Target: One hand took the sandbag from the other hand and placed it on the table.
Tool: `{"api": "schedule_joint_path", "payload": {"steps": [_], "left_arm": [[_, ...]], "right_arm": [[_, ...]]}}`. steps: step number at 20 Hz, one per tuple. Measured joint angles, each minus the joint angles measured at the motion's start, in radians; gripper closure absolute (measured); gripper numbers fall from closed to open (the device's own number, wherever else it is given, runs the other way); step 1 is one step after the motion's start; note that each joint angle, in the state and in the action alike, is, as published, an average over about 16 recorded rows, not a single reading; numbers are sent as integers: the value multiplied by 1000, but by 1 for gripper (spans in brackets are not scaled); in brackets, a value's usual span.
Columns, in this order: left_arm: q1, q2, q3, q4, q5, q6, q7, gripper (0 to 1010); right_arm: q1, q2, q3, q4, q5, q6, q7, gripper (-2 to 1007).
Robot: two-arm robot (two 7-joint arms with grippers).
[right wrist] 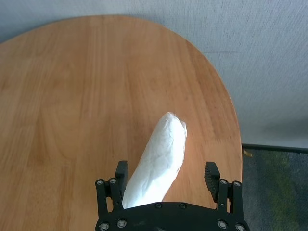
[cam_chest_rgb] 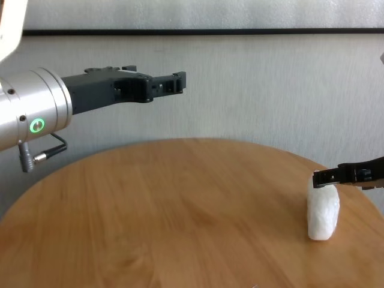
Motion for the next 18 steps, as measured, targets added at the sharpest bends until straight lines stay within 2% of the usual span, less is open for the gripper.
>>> {"api": "schedule_joint_path", "payload": {"steps": [10,18], "left_arm": [[0,0,0,0,0,0,0,9],[0,0,0,0,0,0,0,9]], "right_arm": [[-5,3,2,-10,-5,-9,8,5],[-30,18,1,-67,-56,-67,28,5]]}}
